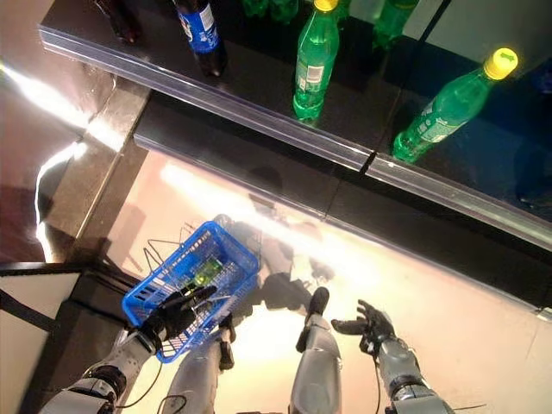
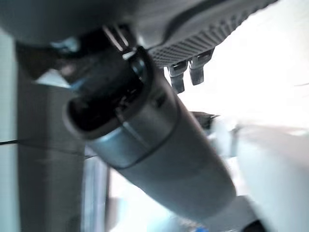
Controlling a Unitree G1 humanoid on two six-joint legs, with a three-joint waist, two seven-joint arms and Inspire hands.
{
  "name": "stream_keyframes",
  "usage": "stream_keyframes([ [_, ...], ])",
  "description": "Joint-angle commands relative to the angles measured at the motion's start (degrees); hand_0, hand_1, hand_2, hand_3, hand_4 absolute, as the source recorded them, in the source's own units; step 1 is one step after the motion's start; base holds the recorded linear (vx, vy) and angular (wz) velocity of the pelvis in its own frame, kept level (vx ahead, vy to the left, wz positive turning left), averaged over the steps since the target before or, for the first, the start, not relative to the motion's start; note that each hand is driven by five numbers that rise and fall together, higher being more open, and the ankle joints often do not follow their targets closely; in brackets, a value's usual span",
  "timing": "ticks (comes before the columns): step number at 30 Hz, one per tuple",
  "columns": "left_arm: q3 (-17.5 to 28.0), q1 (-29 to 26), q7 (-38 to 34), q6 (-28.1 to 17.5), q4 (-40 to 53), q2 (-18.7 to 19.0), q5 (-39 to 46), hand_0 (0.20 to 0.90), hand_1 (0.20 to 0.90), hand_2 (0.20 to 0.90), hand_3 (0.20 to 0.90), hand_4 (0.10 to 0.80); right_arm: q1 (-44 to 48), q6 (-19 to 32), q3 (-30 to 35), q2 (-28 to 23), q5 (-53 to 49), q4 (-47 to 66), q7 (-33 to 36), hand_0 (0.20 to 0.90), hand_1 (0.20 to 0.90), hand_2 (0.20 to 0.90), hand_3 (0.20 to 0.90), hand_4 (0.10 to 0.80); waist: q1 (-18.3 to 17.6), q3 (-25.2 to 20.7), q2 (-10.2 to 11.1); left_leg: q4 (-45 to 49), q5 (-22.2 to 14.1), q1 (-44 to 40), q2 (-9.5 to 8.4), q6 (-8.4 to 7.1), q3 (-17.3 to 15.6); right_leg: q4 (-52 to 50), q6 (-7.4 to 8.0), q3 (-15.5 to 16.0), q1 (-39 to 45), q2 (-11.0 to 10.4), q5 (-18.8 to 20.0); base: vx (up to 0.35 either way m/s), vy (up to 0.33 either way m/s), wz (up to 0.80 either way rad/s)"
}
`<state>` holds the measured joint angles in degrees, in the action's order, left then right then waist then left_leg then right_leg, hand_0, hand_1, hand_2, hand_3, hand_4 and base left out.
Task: Pick up the drink and place into the basket.
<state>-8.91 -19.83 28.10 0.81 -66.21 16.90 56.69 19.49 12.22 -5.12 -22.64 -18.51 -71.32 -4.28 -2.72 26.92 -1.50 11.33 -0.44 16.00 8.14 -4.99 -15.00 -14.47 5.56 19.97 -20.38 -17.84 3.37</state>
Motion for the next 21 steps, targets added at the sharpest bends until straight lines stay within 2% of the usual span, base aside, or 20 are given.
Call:
stream_keyframes([
  [1,-0.84,0.87,3.99,-2.19,5.73,1.38,4.99,0.300,0.300,0.300,0.200,0.100,-0.69,7.11,-2.17,-1.50,-5.83,5.10,0.47,0.900,0.900,0.900,0.900,0.800,1.45,-2.55,0.49,12.12,-4.97,5.88,3.53,0.34,1.19,-9.44,2.44,-4.73,-4.99,-2.81,-3.75,-0.033,-0.036,-0.03],
  [4,-1.35,1.32,3.37,-2.00,6.88,1.57,4.90,0.300,0.300,0.300,0.200,0.100,-0.38,8.45,-2.95,-1.31,-5.95,10.30,1.59,0.900,0.900,0.900,0.900,0.800,1.50,-2.49,0.64,13.00,-5.31,6.65,3.95,0.41,1.36,-10.60,2.59,-5.17,-5.95,-3.23,-3.97,-0.024,-0.020,0.01],
  [8,-2.75,2.80,1.02,-2.03,10.84,1.92,5.76,0.300,0.300,0.300,0.200,0.100,0.70,11.14,-5.77,-1.96,-1.84,25.28,4.91,0.900,0.900,0.900,0.900,0.800,1.53,-2.08,0.90,11.86,-4.47,7.23,4.44,0.36,1.38,-10.28,3.23,-5.35,-6.87,-3.32,-3.55,-0.064,-0.028,-0.03],
  [9,-2.82,3.47,0.46,-2.10,12.08,2.12,5.86,0.300,0.300,0.300,0.200,0.100,0.74,9.52,-6.82,-2.63,-0.97,31.66,6.61,0.900,0.900,0.900,0.900,0.800,1.45,-1.91,1.07,11.69,-4.28,7.33,4.44,0.30,1.37,-9.93,3.37,-5.32,-6.89,-3.21,-3.32,-0.056,-0.020,-0.04],
  [14,-2.59,5.55,-0.07,-3.04,13.89,2.16,6.29,0.300,0.300,0.300,0.200,0.100,0.77,10.83,-8.08,-4.71,7.01,44.86,8.35,0.900,0.900,0.900,0.900,0.800,1.08,-1.53,1.35,11.03,-3.77,7.19,4.41,0.19,1.21,-8.84,3.75,-5.32,-6.60,-3.10,-2.72,-0.008,-0.003,0.00],
  [21,-1.72,6.26,0.29,-3.52,14.00,1.82,6.94,0.300,0.300,0.300,0.200,0.100,1.77,11.09,-9.69,-8.25,14.19,58.75,9.30,0.900,0.900,0.900,0.900,0.800,0.48,-1.17,1.43,10.15,-3.34,6.62,4.07,0.04,0.80,-7.43,3.95,-5.65,-5.77,-2.92,-2.58,0.011,0.038,0.01],
])
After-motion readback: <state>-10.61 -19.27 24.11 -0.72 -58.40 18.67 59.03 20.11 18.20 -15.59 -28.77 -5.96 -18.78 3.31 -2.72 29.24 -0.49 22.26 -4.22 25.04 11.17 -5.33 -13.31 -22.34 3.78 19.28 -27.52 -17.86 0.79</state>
